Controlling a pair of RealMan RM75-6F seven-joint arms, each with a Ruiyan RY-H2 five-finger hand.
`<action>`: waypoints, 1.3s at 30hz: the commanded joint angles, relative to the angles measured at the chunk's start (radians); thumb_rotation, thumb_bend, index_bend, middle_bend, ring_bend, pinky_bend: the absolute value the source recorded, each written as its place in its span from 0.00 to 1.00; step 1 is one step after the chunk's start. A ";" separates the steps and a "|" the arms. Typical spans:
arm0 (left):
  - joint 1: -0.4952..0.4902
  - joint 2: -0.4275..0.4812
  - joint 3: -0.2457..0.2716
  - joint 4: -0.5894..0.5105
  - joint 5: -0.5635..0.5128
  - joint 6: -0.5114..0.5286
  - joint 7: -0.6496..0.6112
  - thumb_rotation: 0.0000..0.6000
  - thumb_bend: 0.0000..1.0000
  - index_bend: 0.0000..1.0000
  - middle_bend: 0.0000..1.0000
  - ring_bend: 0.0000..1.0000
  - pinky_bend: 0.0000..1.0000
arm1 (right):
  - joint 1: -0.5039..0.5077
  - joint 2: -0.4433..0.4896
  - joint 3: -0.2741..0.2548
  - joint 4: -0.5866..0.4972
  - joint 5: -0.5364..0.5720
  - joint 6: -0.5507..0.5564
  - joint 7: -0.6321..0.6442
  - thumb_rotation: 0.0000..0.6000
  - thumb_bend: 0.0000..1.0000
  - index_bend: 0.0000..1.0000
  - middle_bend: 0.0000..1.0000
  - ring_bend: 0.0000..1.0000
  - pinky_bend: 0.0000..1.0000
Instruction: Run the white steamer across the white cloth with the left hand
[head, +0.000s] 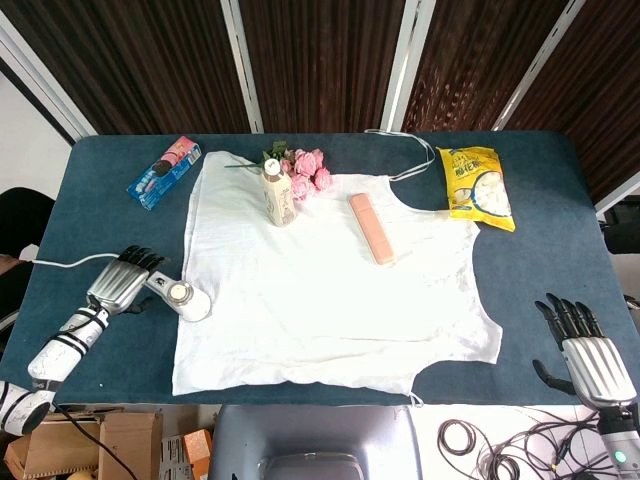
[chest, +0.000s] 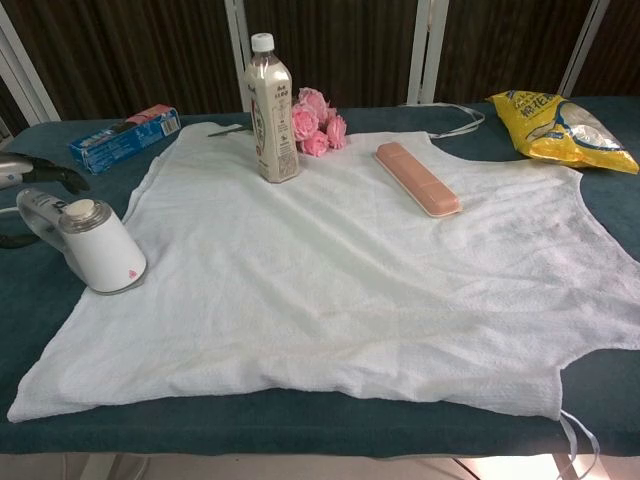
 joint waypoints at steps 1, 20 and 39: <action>0.003 0.003 0.006 -0.009 0.002 0.003 0.004 1.00 0.35 0.17 0.18 0.08 0.11 | -0.001 0.001 -0.002 0.000 -0.004 0.002 0.002 1.00 0.26 0.00 0.00 0.00 0.00; -0.014 -0.020 0.024 0.009 -0.002 -0.030 0.048 1.00 0.35 0.30 0.27 0.17 0.18 | -0.004 0.001 0.000 0.003 0.001 0.010 0.004 1.00 0.26 0.00 0.00 0.00 0.00; -0.019 -0.024 0.048 0.024 0.032 -0.011 0.028 1.00 0.33 0.47 0.40 0.31 0.30 | -0.001 -0.006 0.002 -0.001 0.007 0.002 -0.014 1.00 0.26 0.00 0.00 0.00 0.00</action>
